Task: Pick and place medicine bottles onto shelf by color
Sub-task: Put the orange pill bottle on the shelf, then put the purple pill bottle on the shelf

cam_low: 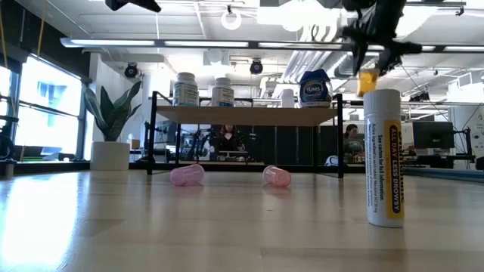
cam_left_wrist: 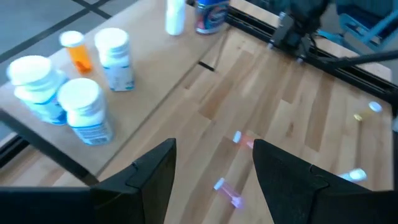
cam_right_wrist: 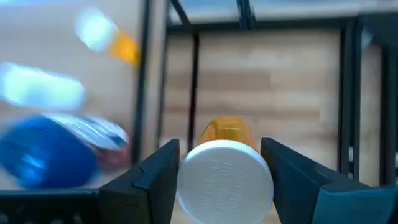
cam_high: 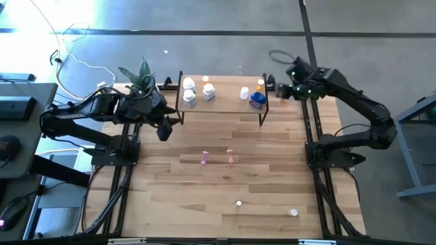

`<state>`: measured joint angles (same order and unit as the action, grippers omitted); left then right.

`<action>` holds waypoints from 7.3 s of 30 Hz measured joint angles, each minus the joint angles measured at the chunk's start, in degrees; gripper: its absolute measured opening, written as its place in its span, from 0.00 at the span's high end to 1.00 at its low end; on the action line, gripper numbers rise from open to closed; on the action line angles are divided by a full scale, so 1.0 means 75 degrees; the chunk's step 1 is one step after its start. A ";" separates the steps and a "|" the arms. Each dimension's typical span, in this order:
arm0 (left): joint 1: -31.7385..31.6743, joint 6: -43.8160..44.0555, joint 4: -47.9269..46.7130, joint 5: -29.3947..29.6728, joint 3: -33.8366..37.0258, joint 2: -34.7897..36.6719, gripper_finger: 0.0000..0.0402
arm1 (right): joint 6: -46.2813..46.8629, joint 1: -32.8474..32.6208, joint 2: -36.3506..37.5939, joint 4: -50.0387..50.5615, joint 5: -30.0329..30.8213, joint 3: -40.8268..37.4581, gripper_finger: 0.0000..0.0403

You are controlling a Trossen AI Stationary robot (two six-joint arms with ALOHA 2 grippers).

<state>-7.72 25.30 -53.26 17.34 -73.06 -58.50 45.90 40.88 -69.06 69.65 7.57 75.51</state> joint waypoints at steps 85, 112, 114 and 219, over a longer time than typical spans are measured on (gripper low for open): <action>-0.1974 -0.0740 0.0044 -0.0028 0.0002 -0.0479 0.49 | -0.2970 0.0228 -0.6208 0.0835 -0.1709 0.6070 0.52; -0.1974 -0.0721 0.0045 -0.0029 0.0000 -0.0478 0.49 | -0.3588 0.0300 -0.6245 0.0548 -0.1646 0.6070 0.36; -0.1974 -0.0694 0.0044 -0.0049 0.0000 -0.0478 0.49 | -0.3701 0.0298 -0.6216 0.0533 -0.1646 0.6070 0.36; 0.2120 0.3915 0.4251 0.0065 0.2806 -0.5693 0.76 | -0.2853 -0.3223 -0.4578 0.1501 -0.1338 0.6070 0.36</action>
<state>8.19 54.66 -21.37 17.83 -52.01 -101.20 24.50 16.71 -103.39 80.90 -2.46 121.03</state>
